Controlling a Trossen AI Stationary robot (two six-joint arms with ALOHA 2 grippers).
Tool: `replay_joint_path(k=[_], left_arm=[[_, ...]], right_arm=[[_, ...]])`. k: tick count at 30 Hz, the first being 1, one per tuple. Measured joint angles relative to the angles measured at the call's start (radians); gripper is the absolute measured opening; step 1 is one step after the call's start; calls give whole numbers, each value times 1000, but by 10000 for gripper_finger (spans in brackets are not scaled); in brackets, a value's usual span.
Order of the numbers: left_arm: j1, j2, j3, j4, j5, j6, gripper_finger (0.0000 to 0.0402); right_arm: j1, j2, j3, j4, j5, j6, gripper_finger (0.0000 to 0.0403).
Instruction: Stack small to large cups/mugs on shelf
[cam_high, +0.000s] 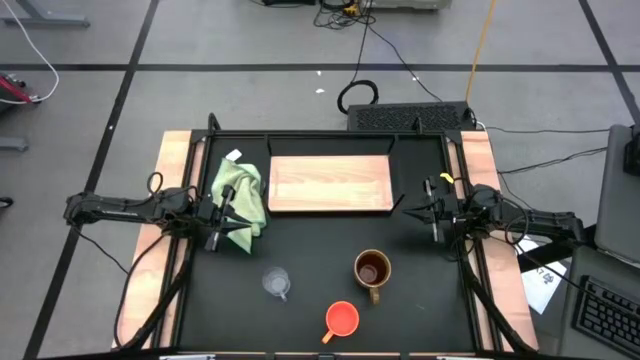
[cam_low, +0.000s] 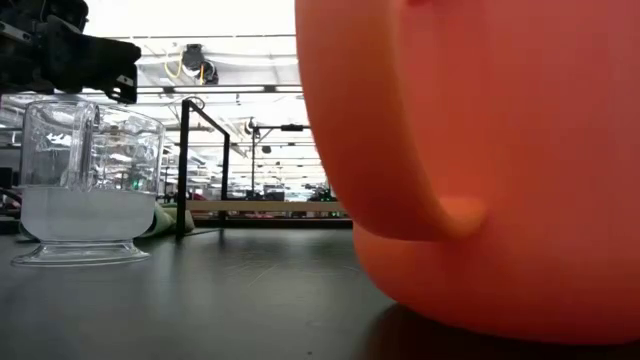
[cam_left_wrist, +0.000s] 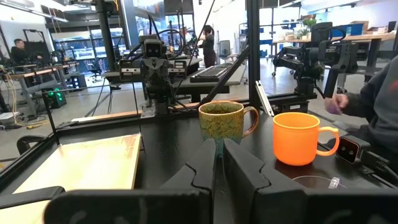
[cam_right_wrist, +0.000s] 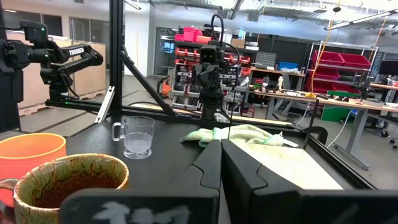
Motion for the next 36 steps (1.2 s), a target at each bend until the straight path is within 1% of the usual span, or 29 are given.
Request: replay_joint_path(k=[30, 34, 36], left_arm=[[0, 0, 0, 1, 0, -1, 33], [0, 0, 0, 9, -1, -50, 33], [0, 0, 0, 33, -12, -111, 33]], right_arm=[[0, 0, 0, 0, 0, 0, 0], [0, 0, 0, 0, 0, 0, 0], [0, 0, 0, 2, 0, 0, 0]])
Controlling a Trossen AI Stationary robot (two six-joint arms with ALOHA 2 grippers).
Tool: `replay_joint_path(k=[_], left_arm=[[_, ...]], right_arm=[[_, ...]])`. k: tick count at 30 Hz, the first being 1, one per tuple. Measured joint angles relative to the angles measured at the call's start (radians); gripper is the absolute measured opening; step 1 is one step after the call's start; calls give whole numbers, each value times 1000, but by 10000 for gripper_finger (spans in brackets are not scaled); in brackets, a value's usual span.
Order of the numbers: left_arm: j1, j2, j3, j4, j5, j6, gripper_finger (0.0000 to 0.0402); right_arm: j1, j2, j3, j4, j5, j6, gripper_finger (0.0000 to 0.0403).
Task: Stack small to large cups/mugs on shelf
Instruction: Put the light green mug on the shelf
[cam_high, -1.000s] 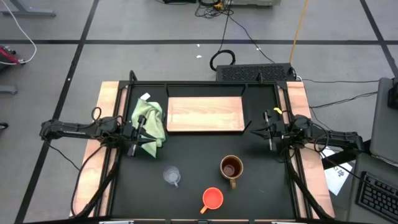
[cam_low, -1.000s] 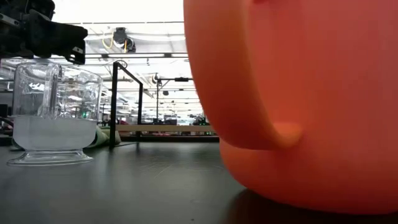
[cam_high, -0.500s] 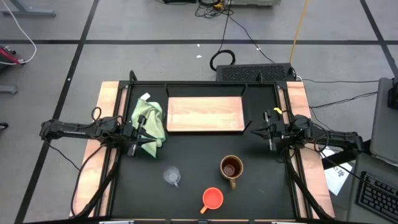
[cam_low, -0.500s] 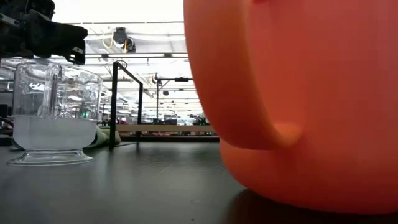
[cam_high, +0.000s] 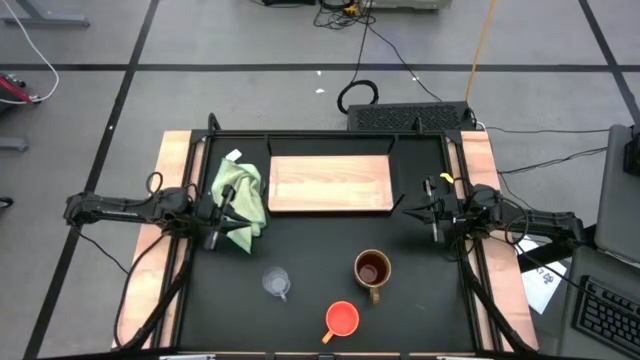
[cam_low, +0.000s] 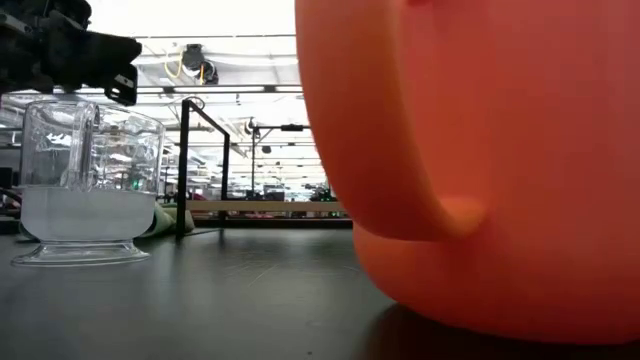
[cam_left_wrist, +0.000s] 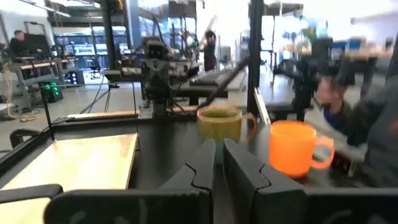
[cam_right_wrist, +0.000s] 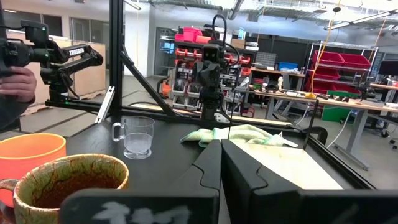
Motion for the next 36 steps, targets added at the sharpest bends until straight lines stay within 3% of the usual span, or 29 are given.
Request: replay_joint_path(k=[4, 10, 13, 28, 32, 36], left_arm=[[0, 0, 0, 18, -1, -55, 33], [0, 0, 0, 21, -1, -75, 33], [0, 1, 0, 18, -1, -96, 33], [0, 1, 0, 18, -4, -114, 33], [0, 1, 0, 19, -4, -92, 33], [0, 1, 0, 19, -4, -90, 33]], right_arm=[[0, 0, 0, 28, 0, 46, 0], [0, 0, 0, 137, 0, 317, 0], [0, 0, 0, 148, 0, 376, 0], [0, 0, 7, 188, -35, 298, 4], [4, 18, 44, 166, -81, 290, 32], [18, 67, 99, 116, -81, 256, 91]])
